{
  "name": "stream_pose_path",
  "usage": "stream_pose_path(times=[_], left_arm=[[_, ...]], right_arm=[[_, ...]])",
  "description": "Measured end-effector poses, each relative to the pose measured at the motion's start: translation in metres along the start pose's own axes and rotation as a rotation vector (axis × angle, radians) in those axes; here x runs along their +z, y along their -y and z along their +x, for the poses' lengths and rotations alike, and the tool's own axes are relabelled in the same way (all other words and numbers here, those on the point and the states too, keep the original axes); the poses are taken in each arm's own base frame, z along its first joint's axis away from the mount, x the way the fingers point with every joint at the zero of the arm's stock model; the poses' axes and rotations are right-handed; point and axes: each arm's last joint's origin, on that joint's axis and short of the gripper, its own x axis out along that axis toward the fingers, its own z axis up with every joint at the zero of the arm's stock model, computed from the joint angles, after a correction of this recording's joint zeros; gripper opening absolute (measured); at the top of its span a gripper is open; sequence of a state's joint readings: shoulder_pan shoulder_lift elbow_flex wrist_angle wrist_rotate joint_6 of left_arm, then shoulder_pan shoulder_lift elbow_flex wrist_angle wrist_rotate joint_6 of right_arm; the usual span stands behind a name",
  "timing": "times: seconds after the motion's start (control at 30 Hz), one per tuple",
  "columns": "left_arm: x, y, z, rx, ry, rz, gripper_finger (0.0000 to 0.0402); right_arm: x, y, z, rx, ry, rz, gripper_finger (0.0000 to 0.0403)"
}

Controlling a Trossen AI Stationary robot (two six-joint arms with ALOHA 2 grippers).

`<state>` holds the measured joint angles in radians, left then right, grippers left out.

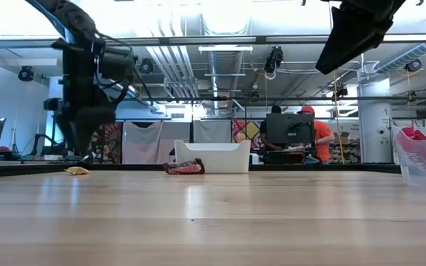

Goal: Sort candy by brand, put in halloween buckets
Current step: Put the yellow candy into the white bin

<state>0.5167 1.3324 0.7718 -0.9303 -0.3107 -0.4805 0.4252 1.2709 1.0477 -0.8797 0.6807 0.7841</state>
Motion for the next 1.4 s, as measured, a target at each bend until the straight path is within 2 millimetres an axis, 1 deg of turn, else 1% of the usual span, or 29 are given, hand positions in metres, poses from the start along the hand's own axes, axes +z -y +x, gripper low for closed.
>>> stream_pose_path(times=[0.07,0.3,0.53,0.77,0.83,0.9,0.97,1.0,1.07,1.13,1.23,1.27,1.4], left_arm=[[-0.003,-0.001,0.007,0.003,-0.004,-0.002,0.0207],[-0.002,-0.001,0.03,-0.068,0.053,-0.024,0.0206],[0.003,-0.008,0.047,-0.051,0.047,-0.058,0.0184],[0.004,-0.008,0.06,-0.022,-0.008,-0.033,0.0135],[0.005,-0.007,0.062,-0.022,-0.017,-0.026,0.011],[0.006,-0.007,0.062,-0.031,-0.016,-0.017,0.0072],[0.008,-0.006,0.058,-0.03,-0.001,-0.012,0.0028],[0.01,-0.007,0.056,-0.03,0.005,-0.013,0.0017],[0.014,-0.007,0.048,-0.033,0.029,-0.012,0.0016],[0.023,-0.006,0.036,-0.05,0.075,-0.007,0.002],[0.036,-0.003,0.017,-0.086,0.132,0.038,0.0011],[0.044,0.0,0.008,-0.12,0.18,0.055,0.0008],[0.088,0.009,-0.033,-0.301,0.44,0.129,0.0007]], right_arm=[[0.0,0.0,0.0,0.0,0.0,0.003,0.0203],[0.0,0.0,0.0,0.001,0.001,0.01,0.0203],[0.0,0.0,0.001,0.001,0.001,0.02,0.0203],[0.0,0.0,0.001,0.001,0.002,0.032,0.0203],[0.0,0.0,0.001,0.001,0.003,0.033,0.0203],[0.0,0.0,0.001,0.001,0.003,0.033,0.0203],[0.0,0.0,0.001,0.002,0.003,0.033,0.0203],[0.0,0.0,0.001,0.002,0.003,0.035,0.0203],[0.0,0.0,0.001,0.002,0.003,0.041,0.0203],[-0.001,0.0,0.001,0.002,0.003,0.046,0.0203],[-0.001,0.0,0.001,0.001,0.002,0.048,0.0203],[-0.001,0.0,0.002,0.0,0.002,0.051,0.0203],[0.001,0.0,0.003,0.0,0.016,0.07,0.0203]])
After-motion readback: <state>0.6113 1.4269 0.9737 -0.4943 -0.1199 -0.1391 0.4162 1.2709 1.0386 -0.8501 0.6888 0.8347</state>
